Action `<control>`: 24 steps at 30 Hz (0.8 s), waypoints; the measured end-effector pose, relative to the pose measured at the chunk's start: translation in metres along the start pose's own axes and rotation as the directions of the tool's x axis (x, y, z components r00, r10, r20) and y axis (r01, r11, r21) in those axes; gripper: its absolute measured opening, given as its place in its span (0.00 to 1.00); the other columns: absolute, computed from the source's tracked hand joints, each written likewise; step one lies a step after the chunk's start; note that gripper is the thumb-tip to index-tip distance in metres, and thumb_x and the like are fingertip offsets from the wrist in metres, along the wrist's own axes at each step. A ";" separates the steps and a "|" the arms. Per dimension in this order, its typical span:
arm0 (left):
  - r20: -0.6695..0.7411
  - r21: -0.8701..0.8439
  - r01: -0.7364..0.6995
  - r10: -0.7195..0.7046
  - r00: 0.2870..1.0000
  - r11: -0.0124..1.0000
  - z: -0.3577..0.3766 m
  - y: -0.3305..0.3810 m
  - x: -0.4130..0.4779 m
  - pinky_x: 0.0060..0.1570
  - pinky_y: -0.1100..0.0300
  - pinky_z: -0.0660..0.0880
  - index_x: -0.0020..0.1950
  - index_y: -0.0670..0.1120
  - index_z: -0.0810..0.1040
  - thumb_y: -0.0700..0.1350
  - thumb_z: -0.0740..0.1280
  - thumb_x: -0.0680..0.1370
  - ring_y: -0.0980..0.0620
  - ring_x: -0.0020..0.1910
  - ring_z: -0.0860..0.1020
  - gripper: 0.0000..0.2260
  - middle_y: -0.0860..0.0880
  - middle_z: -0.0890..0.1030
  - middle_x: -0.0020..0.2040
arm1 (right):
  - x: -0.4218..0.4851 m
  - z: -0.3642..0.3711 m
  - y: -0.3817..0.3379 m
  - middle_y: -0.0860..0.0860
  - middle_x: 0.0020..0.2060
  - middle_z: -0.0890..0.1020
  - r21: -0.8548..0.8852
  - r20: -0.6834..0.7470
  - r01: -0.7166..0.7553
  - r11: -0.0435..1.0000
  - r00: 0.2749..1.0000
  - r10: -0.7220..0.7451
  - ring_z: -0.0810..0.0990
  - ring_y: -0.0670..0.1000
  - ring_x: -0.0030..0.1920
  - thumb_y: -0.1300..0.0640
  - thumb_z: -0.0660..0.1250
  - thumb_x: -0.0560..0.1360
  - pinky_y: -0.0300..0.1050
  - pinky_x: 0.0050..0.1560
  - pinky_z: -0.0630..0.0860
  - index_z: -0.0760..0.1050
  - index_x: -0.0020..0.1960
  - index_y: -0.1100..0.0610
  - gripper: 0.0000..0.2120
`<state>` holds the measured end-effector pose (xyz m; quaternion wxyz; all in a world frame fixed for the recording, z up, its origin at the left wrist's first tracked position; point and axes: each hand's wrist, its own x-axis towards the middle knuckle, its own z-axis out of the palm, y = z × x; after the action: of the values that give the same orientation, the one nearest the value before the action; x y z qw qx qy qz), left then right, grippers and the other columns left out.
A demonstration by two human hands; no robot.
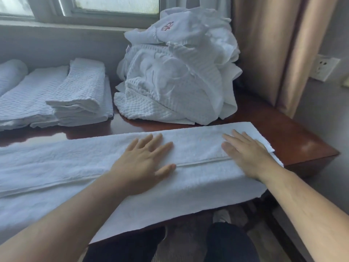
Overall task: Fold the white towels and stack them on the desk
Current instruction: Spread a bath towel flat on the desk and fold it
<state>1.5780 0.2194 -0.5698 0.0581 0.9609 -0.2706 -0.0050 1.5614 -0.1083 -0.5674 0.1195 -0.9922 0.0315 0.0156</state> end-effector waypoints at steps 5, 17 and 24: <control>0.022 0.045 -0.016 0.015 1.000 0.999 0.002 -0.002 0.004 0.79 0.50 0.41 0.81 0.64 0.41 0.75 0.34 0.73 0.52 0.81 0.40 0.37 0.53 0.41 0.83 | 0.014 -0.001 0.010 0.46 0.82 0.42 -0.113 0.000 -0.203 0.973 0.979 0.204 0.39 0.54 0.82 0.27 0.33 0.72 0.57 0.79 0.42 0.43 0.82 0.40 0.40; -0.008 0.005 -0.171 0.171 0.985 0.985 -0.002 -0.002 0.001 0.78 0.55 0.43 0.74 0.77 0.45 0.74 0.36 0.74 0.59 0.80 0.43 0.27 0.63 0.45 0.81 | -0.069 0.035 0.022 0.48 0.52 0.76 0.511 -0.739 0.105 0.853 0.561 0.374 0.76 0.50 0.53 0.54 0.61 0.75 0.33 0.52 0.69 0.80 0.52 0.55 0.12; -0.024 -0.004 -0.198 0.198 0.980 0.980 -0.003 -0.001 0.000 0.76 0.58 0.43 0.71 0.80 0.48 0.72 0.37 0.75 0.61 0.80 0.46 0.23 0.67 0.45 0.79 | -0.080 0.070 0.057 0.53 0.61 0.76 0.864 -0.078 -0.288 0.413 0.734 0.675 0.78 0.55 0.57 0.31 0.63 0.75 0.49 0.50 0.75 0.75 0.66 0.56 0.32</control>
<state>1.5786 0.2205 -0.5668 0.0646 0.9290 -0.3642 0.0111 1.4759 -0.1427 -0.6454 0.5359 -0.7467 0.3518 -0.1777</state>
